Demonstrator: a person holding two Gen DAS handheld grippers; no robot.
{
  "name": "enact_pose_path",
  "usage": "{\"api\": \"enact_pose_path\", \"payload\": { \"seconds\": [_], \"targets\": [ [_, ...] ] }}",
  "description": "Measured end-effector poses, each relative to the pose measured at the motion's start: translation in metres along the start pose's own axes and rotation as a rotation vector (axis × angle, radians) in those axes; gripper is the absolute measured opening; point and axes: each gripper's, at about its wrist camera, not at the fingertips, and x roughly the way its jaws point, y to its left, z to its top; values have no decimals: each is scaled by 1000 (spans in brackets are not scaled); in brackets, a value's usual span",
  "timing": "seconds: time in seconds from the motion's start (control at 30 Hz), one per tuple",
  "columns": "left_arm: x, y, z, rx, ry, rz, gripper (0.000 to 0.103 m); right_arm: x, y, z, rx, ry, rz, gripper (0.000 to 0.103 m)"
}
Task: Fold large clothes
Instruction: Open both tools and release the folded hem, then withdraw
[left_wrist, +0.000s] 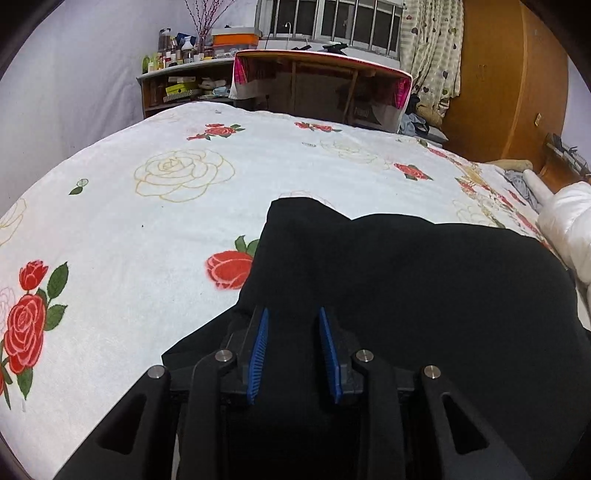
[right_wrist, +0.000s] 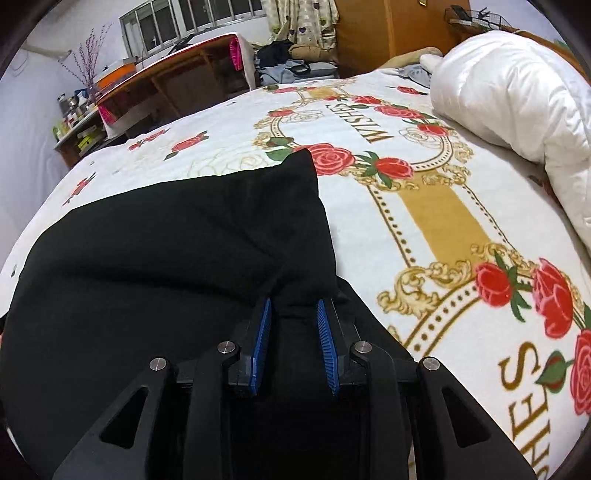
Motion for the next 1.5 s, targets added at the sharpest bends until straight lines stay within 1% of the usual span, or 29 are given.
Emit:
{"api": "enact_pose_path", "payload": {
  "seconds": [0.1, 0.13, 0.17, 0.2, 0.27, 0.3, 0.33, 0.37, 0.43, 0.47, 0.53, 0.57, 0.6, 0.63, 0.7, 0.73, 0.8, 0.9, 1.0, 1.07, 1.13, 1.17, 1.23, 1.3, 1.33, 1.4, 1.47, 1.5],
  "targets": [
    [-4, -1, 6, 14, 33, 15, 30, -4, 1, 5, 3, 20, -5, 27],
    [-10, -2, 9, 24, 35, 19, 30, -11, 1, 7, 0, 22, -22, 29],
    [-19, -3, 11, 30, 24, 12, 30, -16, 2, 9, 0, 16, -32, 29],
    [-29, -3, 12, 34, 9, 4, 30, -30, 1, 9, 6, -1, -36, 29],
    [-59, -2, 10, 43, -38, -25, 30, -49, -1, 5, 15, -16, -17, 30],
    [-72, -2, 7, 53, -57, -31, 30, -64, -2, -1, 14, -26, -1, 33],
    [-82, -1, 4, 58, -68, -39, 30, -76, -2, -7, 10, -37, 13, 36],
    [-95, 1, -1, 59, -78, -54, 30, -85, -2, -12, 8, -44, 24, 36],
    [-117, 4, -17, 57, -97, -80, 30, -109, -4, -33, 19, -55, 68, 36],
    [-122, 6, -25, 60, -95, -86, 30, -115, -3, -39, 19, -53, 83, 36],
    [-119, 7, -42, 79, -63, -78, 30, -121, -2, -61, 9, -30, 98, 36],
    [-110, 10, -52, 77, -24, -62, 30, -117, -3, -67, 8, -9, 98, 36],
    [-98, 15, -59, 62, 24, -53, 30, -107, -6, -77, 16, 31, 93, 36],
    [-90, 19, -65, 43, 48, -47, 30, -101, -9, -82, 21, 45, 84, 36],
    [-87, 29, -71, 5, 45, -21, 32, -95, -18, -86, 34, 48, 52, 36],
    [-91, 32, -68, -22, 47, -16, 32, -93, -24, -83, 65, 59, 39, 36],
    [-100, 32, -63, -41, 34, -37, 31, -97, -28, -78, 84, 66, 18, 36],
    [-113, 23, -55, 5, -1, -59, 31, -114, -18, -70, 42, 24, 18, 36],
    [-112, 13, -51, 33, -11, -71, 31, -120, -2, -64, 0, -9, 54, 36],
    [-101, 10, -52, 36, 10, -68, 32, -113, 8, -65, -31, 1, 64, 36],
    [-86, 11, -55, 13, 59, -63, 32, -96, 11, -68, -44, 48, 63, 38],
    [-83, 12, -56, 9, 68, -63, 32, -91, 9, -68, -37, 55, 67, 39],
    [-89, 8, -56, 29, 59, -45, 32, -94, 6, -65, -18, 54, 71, 41],
    [-98, 5, -55, 35, 60, -51, 33, -101, 5, -64, -27, 51, 62, 44],
    [-102, 5, -54, 38, 57, -47, 35, -107, 5, -65, -37, 48, 55, 51],
    [-116, 2, -52, 43, 31, -39, 42, -119, 7, -67, -43, 35, 65, 59],
    [-133, 0, -50, 37, 2, -47, 54, -131, 9, -71, -40, 20, 88, 61],
    [-142, -2, -50, 37, -10, -49, 56, -139, 11, -74, -37, 11, 99, 61]
  ]
}}
